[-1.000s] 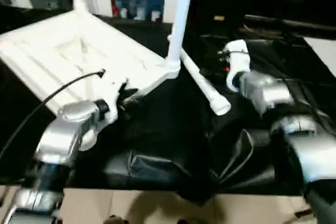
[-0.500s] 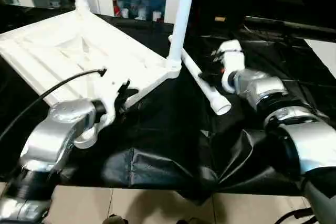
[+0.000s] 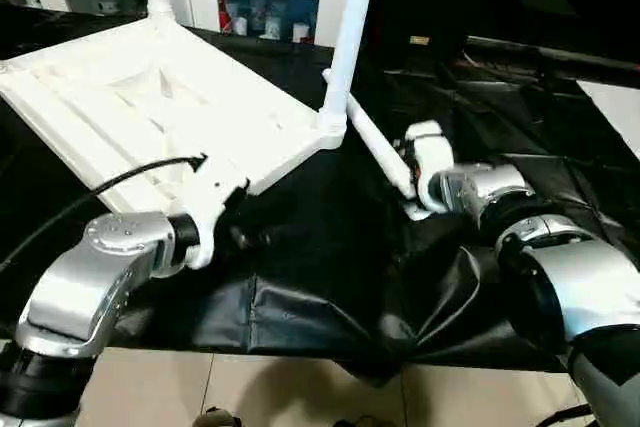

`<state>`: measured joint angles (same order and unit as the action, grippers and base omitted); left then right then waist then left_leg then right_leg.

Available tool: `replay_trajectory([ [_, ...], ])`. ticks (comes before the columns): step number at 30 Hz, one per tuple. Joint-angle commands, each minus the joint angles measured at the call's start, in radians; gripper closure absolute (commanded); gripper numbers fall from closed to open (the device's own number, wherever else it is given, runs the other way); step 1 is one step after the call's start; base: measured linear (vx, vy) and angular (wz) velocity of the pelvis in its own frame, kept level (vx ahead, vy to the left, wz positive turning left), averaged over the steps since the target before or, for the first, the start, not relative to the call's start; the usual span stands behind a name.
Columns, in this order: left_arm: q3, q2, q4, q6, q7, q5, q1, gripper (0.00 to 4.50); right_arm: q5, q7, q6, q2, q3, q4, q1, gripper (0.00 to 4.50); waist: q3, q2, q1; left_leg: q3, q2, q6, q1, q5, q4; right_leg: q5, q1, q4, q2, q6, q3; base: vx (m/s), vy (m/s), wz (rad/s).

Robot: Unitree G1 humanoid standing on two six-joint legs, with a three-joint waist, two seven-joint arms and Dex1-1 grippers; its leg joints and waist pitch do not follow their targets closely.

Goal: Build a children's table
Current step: Pick table leg

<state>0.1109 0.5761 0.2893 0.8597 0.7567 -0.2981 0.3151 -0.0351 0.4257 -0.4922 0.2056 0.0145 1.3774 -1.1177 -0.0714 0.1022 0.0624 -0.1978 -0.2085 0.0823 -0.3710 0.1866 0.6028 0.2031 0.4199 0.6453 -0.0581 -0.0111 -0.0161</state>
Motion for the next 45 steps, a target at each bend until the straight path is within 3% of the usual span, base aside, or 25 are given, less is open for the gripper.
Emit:
replay_trajectory([
  [1, 0.018, 0.001, 0.022, 0.018, 0.007, -0.014, -0.004, 0.65, -0.010, 0.012, -0.029, 0.017, 0.003, 0.006, 0.010, 0.00, 0.072, -0.015, 0.006, 0.004, -0.016, 0.036, 0.012, 0.122, -0.063, 0.073, -0.052, -0.060, -0.057, -0.203, 0.030, 0.000, 0.000, 0.00],
  [9, 0.029, 0.019, 0.043, 0.055, 0.023, -0.028, 0.007, 0.63, -0.044, 0.079, -0.073, 0.039, -0.025, 0.004, 0.022, 0.55, 0.075, -0.010, 0.007, 0.005, -0.014, 0.036, 0.009, 0.088, -0.060, 0.049, -0.054, -0.056, -0.056, -0.202, 0.028, 0.000, 0.000, 0.00],
  [14, 0.038, 0.014, 0.011, 0.022, 0.009, -0.010, 0.027, 0.63, -0.051, 0.087, -0.078, 0.046, -0.023, 0.001, 0.036, 0.91, 0.076, -0.005, 0.008, 0.004, -0.014, 0.028, 0.010, 0.075, -0.059, 0.028, -0.054, -0.054, -0.055, -0.208, 0.027, 0.000, 0.000, 0.00],
  [22, 0.033, -0.014, -0.047, -0.035, -0.028, 0.020, 0.044, 0.63, -0.005, 0.045, -0.072, 0.050, 0.046, -0.008, 0.068, 1.65, 0.077, -0.011, 0.010, 0.005, -0.014, 0.037, 0.013, 0.091, -0.059, 0.030, -0.054, -0.054, -0.055, -0.205, 0.028, 0.000, 0.000, 0.00],
  [25, -0.004, -0.062, -0.097, -0.081, -0.098, 0.040, 0.060, 0.63, 0.038, 0.039, -0.073, 0.048, 0.090, -0.012, 0.088, 1.72, 0.080, -0.017, 0.013, 0.005, -0.013, 0.039, 0.014, 0.091, -0.058, 0.000, -0.057, -0.054, -0.052, -0.212, 0.028, 0.000, 0.000, 0.00],
  [26, -0.004, -0.062, -0.097, -0.081, -0.098, 0.040, 0.060, 0.63, 0.038, 0.039, -0.073, 0.048, 0.090, -0.012, 0.088, 1.73, 0.082, -0.014, 0.014, 0.005, -0.013, 0.037, 0.014, 0.090, -0.058, -0.003, -0.058, -0.054, -0.053, -0.211, 0.027, 0.000, 0.000, 0.00],
  [27, -0.003, -0.067, -0.114, -0.113, -0.104, 0.050, 0.067, 0.63, 0.051, 0.040, -0.073, 0.045, 0.103, -0.015, 0.098, 1.74, 0.081, -0.024, 0.017, 0.007, -0.013, 0.037, 0.016, 0.099, -0.058, 0.003, -0.056, -0.054, -0.053, -0.211, 0.027, 0.000, 0.000, 0.00],
  [31, -0.015, -0.102, -0.137, -0.140, -0.132, 0.047, 0.081, 0.47, 0.065, 0.033, -0.063, 0.040, 0.124, -0.021, 0.117, 1.75, 0.082, -0.023, 0.017, 0.006, -0.014, 0.044, 0.017, 0.115, -0.059, 0.008, -0.056, -0.056, -0.053, -0.218, 0.026, 0.000, 0.000, 0.00],
  [34, -0.040, -0.166, -0.156, -0.173, -0.175, 0.033, 0.098, 0.27, 0.113, -0.038, -0.009, 0.036, 0.185, -0.036, 0.139, 1.75, 0.080, -0.024, 0.020, 0.008, -0.015, 0.055, 0.020, 0.151, -0.060, 0.046, -0.055, -0.060, -0.055, -0.215, 0.025, 0.000, 0.000, 0.00],
  [35, -0.061, -0.214, -0.168, -0.174, -0.218, 0.027, 0.109, 0.17, 0.147, -0.098, 0.061, 0.032, 0.230, -0.055, 0.152, 1.75, 0.080, -0.025, 0.021, 0.008, -0.016, 0.061, 0.021, 0.161, -0.060, 0.052, -0.054, -0.062, -0.057, -0.212, 0.025, 0.000, 0.000, 0.00],
  [38, -0.082, -0.264, -0.184, -0.160, -0.280, 0.023, 0.118, 0.07, 0.191, -0.130, 0.181, 0.026, 0.279, -0.098, 0.181, 1.75, 0.082, -0.022, 0.025, 0.007, -0.015, 0.058, 0.021, 0.177, -0.059, 0.062, -0.053, -0.064, -0.055, -0.199, 0.025, 0.000, 0.000, 0.00],
  [39, -0.117, -0.317, -0.197, -0.199, -0.346, 0.018, 0.112, 0.00, 0.237, -0.102, 0.266, 0.014, 0.322, -0.162, 0.219, 1.76, 0.084, -0.031, 0.024, 0.007, -0.013, 0.048, 0.018, 0.165, -0.058, 0.041, -0.056, -0.063, -0.055, -0.199, 0.025, 0.000, 0.000, 0.00],
  [40, -0.117, -0.317, -0.197, -0.199, -0.346, 0.018, 0.112, 0.00, 0.237, -0.102, 0.266, 0.014, 0.322, -0.162, 0.219, 1.76, 0.083, -0.026, 0.025, 0.006, -0.014, 0.039, 0.016, 0.163, -0.058, 0.028, -0.058, -0.066, -0.055, -0.195, 0.026, 0.000, 0.000, 0.00],
  [41, -0.105, -0.322, -0.197, -0.196, -0.354, 0.028, 0.109, 0.00, 0.253, -0.083, 0.303, 0.004, 0.336, -0.206, 0.246, 1.76, 0.085, -0.022, 0.024, 0.007, -0.014, 0.033, 0.016, 0.152, -0.056, 0.018, -0.059, -0.063, -0.054, -0.197, 0.026, 0.000, 0.000, 0.00],
  [42, -0.110, -0.353, -0.198, -0.158, -0.370, 0.009, 0.110, 0.00, 0.272, -0.079, 0.369, -0.023, 0.358, -0.317, 0.317, 1.76, 0.086, -0.034, 0.026, 0.008, -0.014, 0.010, 0.013, 0.117, -0.054, -0.022, -0.059, -0.057, -0.054, -0.199, 0.026, 0.000, 0.000, 0.00],
  [43, -0.124, -0.373, -0.200, -0.133, -0.377, -0.012, 0.112, 0.00, 0.274, -0.093, 0.387, -0.035, 0.363, -0.361, 0.347, 1.76, 0.085, -0.030, 0.026, 0.007, -0.013, 0.003, 0.013, 0.107, -0.056, -0.034, -0.061, -0.060, -0.053, -0.198, 0.025, 0.000, 0.000, 0.00],
  [45, -0.168, -0.452, -0.228, -0.257, -0.456, -0.016, 0.119, 0.00, 0.272, -0.096, 0.429, -0.087, 0.355, -0.546, 0.460, 1.76, 0.085, -0.038, 0.028, 0.008, -0.010, -0.010, 0.013, 0.079, -0.055, -0.071, -0.063, -0.061, -0.048, -0.203, 0.026, 0.000, 0.000, 0.00],
])
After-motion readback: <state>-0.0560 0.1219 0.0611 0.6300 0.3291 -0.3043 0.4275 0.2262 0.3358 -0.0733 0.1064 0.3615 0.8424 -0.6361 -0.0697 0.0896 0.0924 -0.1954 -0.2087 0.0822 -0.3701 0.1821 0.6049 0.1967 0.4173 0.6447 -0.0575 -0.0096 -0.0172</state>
